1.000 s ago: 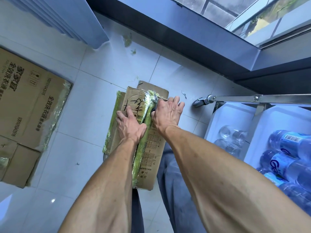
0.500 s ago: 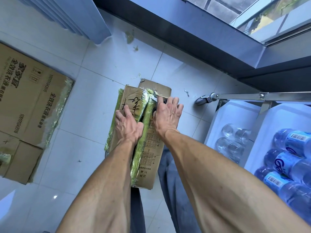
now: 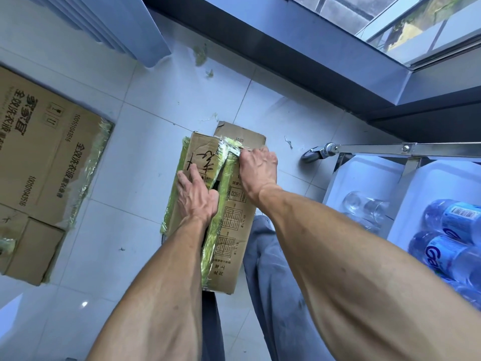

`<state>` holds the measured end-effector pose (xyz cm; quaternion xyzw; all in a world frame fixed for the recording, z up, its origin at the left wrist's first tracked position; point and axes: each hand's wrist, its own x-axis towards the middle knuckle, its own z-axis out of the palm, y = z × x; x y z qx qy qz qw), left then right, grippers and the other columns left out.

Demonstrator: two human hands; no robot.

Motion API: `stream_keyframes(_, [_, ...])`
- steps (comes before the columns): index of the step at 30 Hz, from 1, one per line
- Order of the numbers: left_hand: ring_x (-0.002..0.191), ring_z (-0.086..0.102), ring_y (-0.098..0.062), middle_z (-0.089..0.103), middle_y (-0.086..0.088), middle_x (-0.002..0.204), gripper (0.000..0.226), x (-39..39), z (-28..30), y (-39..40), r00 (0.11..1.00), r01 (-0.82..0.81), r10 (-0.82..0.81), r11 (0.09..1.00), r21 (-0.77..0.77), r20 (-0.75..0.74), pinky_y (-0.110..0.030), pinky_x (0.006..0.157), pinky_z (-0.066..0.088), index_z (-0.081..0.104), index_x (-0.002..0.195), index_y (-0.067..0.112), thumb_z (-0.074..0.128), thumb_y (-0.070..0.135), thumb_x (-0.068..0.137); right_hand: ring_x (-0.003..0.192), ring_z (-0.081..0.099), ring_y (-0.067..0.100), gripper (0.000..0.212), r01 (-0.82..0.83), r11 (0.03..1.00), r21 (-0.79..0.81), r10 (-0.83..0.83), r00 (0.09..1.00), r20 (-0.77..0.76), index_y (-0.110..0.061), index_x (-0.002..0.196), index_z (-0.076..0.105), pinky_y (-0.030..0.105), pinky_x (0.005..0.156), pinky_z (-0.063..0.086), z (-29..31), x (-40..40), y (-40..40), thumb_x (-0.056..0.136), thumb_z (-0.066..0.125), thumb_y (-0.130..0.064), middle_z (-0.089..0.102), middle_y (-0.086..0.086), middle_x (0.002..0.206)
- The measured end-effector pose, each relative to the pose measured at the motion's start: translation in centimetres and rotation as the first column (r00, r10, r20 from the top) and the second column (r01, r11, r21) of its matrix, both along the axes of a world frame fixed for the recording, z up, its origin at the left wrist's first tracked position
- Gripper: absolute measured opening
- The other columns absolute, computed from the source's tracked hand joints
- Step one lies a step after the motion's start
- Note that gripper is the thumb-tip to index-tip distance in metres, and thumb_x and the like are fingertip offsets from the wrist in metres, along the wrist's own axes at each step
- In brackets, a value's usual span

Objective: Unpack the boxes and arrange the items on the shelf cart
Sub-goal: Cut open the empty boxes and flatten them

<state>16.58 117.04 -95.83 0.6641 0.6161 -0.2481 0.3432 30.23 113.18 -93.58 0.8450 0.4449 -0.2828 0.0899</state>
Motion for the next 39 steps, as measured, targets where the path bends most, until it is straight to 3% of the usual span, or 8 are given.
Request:
stream_keyframes(7, [0.133, 0.038, -0.042, 0.019, -0.021, 0.154, 0.096, -0.8, -0.1, -0.6, 0.999, 0.049, -0.049, 0.999, 0.002, -0.009, -0.053, 0.096, 0.048, 0.013, 0.153, 0.017, 0.059, 0.013, 0.069, 0.089, 0.032, 0.020, 0.014, 0.149, 0.986, -0.070, -0.149, 0.989, 0.016, -0.018, 0.096, 0.052, 0.040, 0.081, 0.028, -0.4, -1.4, -1.1, 0.090, 0.059, -0.029, 0.042, 0.001, 0.080])
stream_keyframes(11, [0.127, 0.044, -0.042, 0.020, -0.022, 0.153, 0.092, -1.5, -0.2, -1.5, 0.996, 0.084, -0.083, 0.995, 0.045, -0.021, -0.044, 0.085, 0.052, 0.013, 0.153, 0.017, 0.061, 0.023, 0.075, 0.086, 0.031, 0.020, 0.004, 0.076, 0.996, -0.042, -0.075, 0.996, 0.039, -0.016, 0.094, 0.056, 0.038, 0.078, 0.027, -0.4, -1.4, -0.4, 0.092, 0.053, -0.015, 0.043, 0.002, 0.081])
stream_keyframes(14, [0.124, 0.046, -0.041, 0.025, -0.023, 0.150, 0.089, -1.8, -0.3, -1.9, 0.999, -0.023, 0.025, 0.998, 0.065, -0.026, -0.037, 0.080, 0.043, 0.019, 0.151, 0.015, 0.061, 0.021, 0.073, 0.086, 0.032, 0.019, 0.020, -0.057, 0.998, 0.003, 0.057, 0.998, 0.016, -0.014, 0.096, 0.056, 0.034, 0.080, 0.030, -0.6, -1.0, 0.3, 0.095, 0.041, 0.000, 0.042, 0.002, 0.079])
stream_keyframes(20, [0.124, 0.045, -0.039, 0.032, -0.025, 0.141, 0.091, -2.5, -0.4, -1.1, 0.991, -0.136, 0.135, 0.990, 0.039, 0.015, -0.050, 0.100, 0.045, 0.026, 0.145, 0.011, 0.063, 0.009, 0.062, 0.094, 0.045, 0.022, 0.025, -0.127, 0.992, -0.016, 0.127, 0.992, -0.024, -0.010, 0.107, 0.055, 0.036, 0.090, 0.039, -1.0, -1.2, 0.1, 0.096, 0.038, 0.006, 0.047, 0.004, 0.084])
stream_keyframes(26, [0.100, 0.050, -0.030, 0.041, -0.020, 0.126, 0.078, -1.4, -1.2, -0.5, 0.982, -0.186, 0.189, 0.978, 0.094, -0.020, -0.031, 0.068, 0.036, 0.034, 0.132, 0.013, 0.065, 0.015, 0.061, 0.104, 0.040, 0.025, 0.023, -0.210, 0.972, -0.109, 0.218, 0.973, 0.077, -0.020, 0.114, 0.052, 0.041, 0.088, 0.031, -0.8, -0.1, 0.3, 0.092, 0.053, -0.026, 0.058, 0.005, 0.100])
stream_keyframes(30, [0.093, 0.043, -0.024, 0.042, -0.018, 0.123, 0.080, -1.5, -2.0, 0.0, 0.978, -0.201, 0.207, 0.971, 0.128, -0.031, -0.024, 0.055, 0.021, 0.036, 0.130, 0.012, 0.072, 0.022, 0.059, 0.100, 0.038, 0.027, 0.055, -0.021, 0.981, -0.191, 0.045, 0.992, 0.120, -0.020, 0.119, 0.052, 0.043, 0.084, 0.030, -0.3, -1.2, -1.7, 0.082, 0.051, -0.061, 0.050, 0.011, 0.105])
stream_keyframes(34, [0.099, 0.052, -0.033, 0.046, -0.017, 0.117, 0.077, -1.5, -1.8, 1.0, 0.976, -0.212, 0.218, 0.953, 0.214, -0.004, -0.033, 0.066, 0.033, 0.035, 0.127, 0.014, 0.071, 0.030, 0.062, 0.101, 0.040, 0.027, 0.055, 0.347, 0.933, -0.096, -0.343, 0.938, 0.057, -0.023, 0.130, 0.044, 0.041, 0.087, 0.031, 0.0, -3.4, -3.6, 0.083, 0.055, -0.051, 0.054, 0.010, 0.105])
stream_keyframes(39, [0.106, 0.052, -0.035, 0.048, -0.017, 0.120, 0.074, -1.9, 0.4, 2.4, 0.956, -0.286, 0.292, 0.904, 0.318, 0.032, -0.037, 0.071, 0.032, 0.033, 0.130, 0.016, 0.070, 0.047, 0.073, 0.103, 0.047, 0.026, 0.041, 0.487, 0.870, 0.073, -0.491, 0.869, 0.061, -0.018, 0.118, 0.049, 0.041, 0.092, 0.036, 1.1, -6.0, -2.2, 0.087, 0.052, -0.045, 0.060, 0.007, 0.105])
